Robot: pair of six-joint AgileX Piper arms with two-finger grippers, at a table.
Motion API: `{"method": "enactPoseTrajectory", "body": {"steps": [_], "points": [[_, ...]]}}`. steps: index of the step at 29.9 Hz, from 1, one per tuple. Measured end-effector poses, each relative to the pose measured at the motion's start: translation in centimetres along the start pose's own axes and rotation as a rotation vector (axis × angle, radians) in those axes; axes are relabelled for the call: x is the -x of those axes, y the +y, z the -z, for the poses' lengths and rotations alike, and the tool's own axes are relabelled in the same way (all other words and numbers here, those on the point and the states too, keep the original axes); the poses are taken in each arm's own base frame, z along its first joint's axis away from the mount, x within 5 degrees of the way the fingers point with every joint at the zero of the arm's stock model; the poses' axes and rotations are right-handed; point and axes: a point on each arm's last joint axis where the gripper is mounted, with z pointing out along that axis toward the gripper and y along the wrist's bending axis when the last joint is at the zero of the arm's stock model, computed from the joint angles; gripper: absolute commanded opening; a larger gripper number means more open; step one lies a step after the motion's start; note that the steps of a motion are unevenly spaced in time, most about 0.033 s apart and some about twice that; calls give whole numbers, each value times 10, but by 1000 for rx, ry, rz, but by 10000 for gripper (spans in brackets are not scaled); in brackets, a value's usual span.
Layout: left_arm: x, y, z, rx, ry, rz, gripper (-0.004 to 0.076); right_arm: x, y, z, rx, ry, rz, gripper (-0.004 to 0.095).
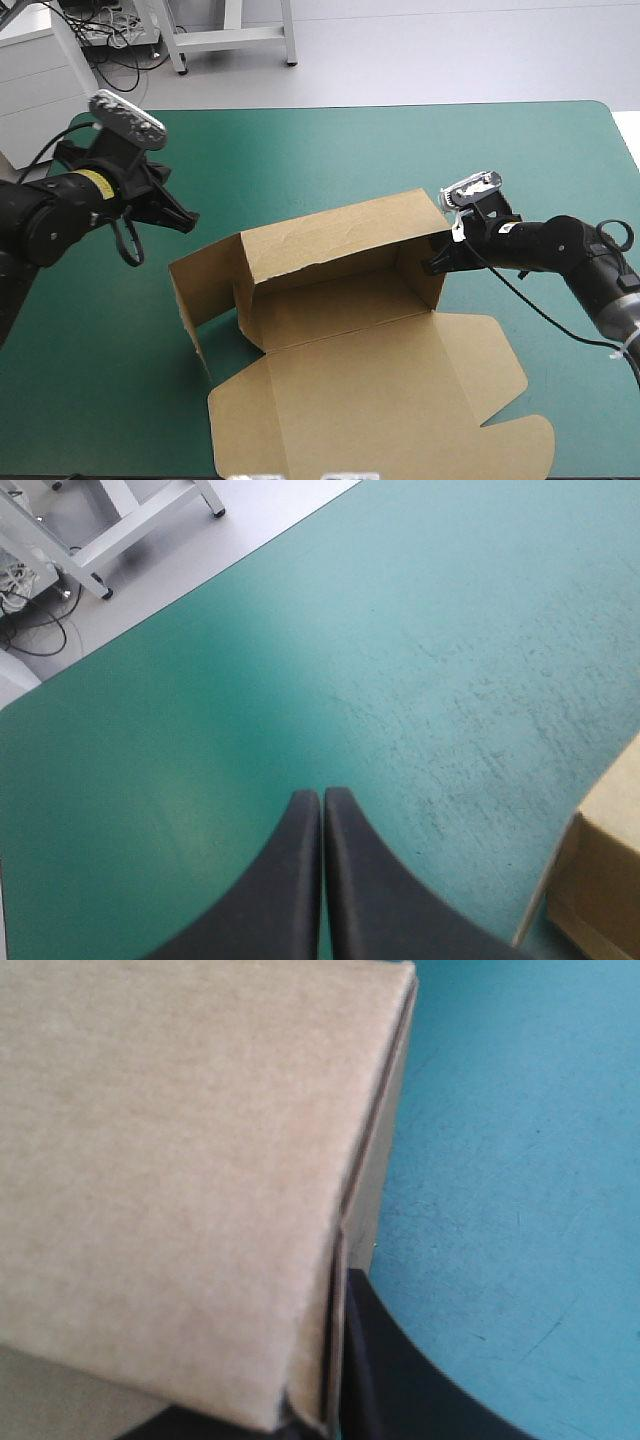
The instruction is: Fold the box
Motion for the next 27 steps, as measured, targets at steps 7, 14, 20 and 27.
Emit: {"method": "enactPoseTrajectory", "body": {"steps": [7,14,20,27], "points": [[-16,7,14,-14,84,68,-9,15,-5,18,-72,72,-31,-22],[-24,4,5,-30,132,67,-9,38,-3,43,-89,89,-77,-22],[-22,5,4,-11,101,64,-9,39,-13,21,-98,172,-138,-22],[-20,7,4,5,76,62,-9,49,-29,-12,-98,254,-167,-23]]}}
